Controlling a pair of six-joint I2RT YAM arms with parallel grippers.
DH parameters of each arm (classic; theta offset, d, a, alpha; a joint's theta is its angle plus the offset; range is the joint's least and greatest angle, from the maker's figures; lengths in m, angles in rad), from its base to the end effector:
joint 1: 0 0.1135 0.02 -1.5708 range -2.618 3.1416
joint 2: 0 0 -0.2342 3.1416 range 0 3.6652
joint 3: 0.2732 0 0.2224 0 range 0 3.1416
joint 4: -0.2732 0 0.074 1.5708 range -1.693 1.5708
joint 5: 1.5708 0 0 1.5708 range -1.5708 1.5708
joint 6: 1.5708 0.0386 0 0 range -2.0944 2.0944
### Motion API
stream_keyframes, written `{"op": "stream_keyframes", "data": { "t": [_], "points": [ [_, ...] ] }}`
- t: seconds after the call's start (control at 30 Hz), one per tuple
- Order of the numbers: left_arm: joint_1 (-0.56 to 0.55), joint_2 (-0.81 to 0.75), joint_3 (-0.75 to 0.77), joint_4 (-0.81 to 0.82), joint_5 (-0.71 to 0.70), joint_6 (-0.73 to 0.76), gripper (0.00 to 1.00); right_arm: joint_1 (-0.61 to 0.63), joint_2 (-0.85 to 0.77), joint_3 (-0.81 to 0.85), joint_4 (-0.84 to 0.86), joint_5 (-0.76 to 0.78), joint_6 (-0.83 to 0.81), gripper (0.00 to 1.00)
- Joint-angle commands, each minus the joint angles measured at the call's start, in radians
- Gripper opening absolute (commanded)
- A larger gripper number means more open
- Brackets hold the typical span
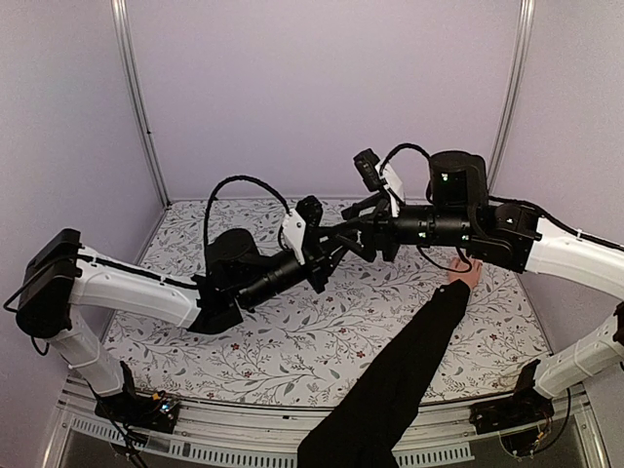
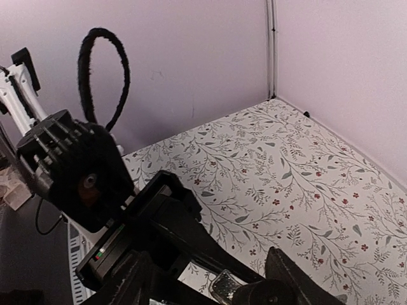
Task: Paint the nails
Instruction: Screw the nail polish bottle.
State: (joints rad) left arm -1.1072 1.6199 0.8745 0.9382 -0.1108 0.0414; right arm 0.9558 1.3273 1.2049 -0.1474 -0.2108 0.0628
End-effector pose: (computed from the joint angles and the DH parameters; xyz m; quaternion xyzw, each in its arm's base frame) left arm 0.1558 -0.3021 0.2678 0.3090 0.5562 -0.3612 0.6817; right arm 0.1614 0.2424 0.3444 -0.3992 0.6863 0.3667 0.4850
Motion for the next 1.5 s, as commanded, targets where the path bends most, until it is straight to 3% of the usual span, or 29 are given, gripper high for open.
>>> {"op": "stream_keyframes", "data": {
  "t": [0.0, 0.13, 0.27, 0.57, 1.0, 1.27, 1.47],
  "points": [
    [0.039, -0.042, 0.019, 0.015, 0.182, -0.073, 0.00, 0.013, -0.053, -0.027, -0.001, -0.077, -0.024, 0.70],
    [0.100, -0.068, -0.009, 0.027, 0.452, -0.132, 0.00, 0.007, -0.112, -0.065, -0.001, -0.129, -0.070, 0.79],
    [0.146, -0.075, -0.027, 0.070, 0.728, -0.192, 0.00, 0.001, -0.177, -0.096, -0.004, -0.249, -0.140, 0.80],
    [0.157, 0.005, -0.017, 0.330, 1.095, -0.404, 0.00, 0.000, -0.252, -0.094, -0.037, -0.429, -0.245, 0.79],
    [0.131, 0.135, 0.089, 0.429, 1.226, -0.590, 0.00, 0.012, -0.157, 0.017, -0.132, -0.638, -0.351, 0.62],
    [0.130, 0.167, 0.106, 0.462, 1.233, -0.627, 0.00, 0.032, -0.102, 0.026, -0.125, -0.639, -0.352, 0.56],
    [0.131, 0.174, 0.110, 0.454, 1.218, -0.620, 0.00, 0.034, -0.087, 0.015, -0.116, -0.636, -0.353, 0.42]
  ]
}}
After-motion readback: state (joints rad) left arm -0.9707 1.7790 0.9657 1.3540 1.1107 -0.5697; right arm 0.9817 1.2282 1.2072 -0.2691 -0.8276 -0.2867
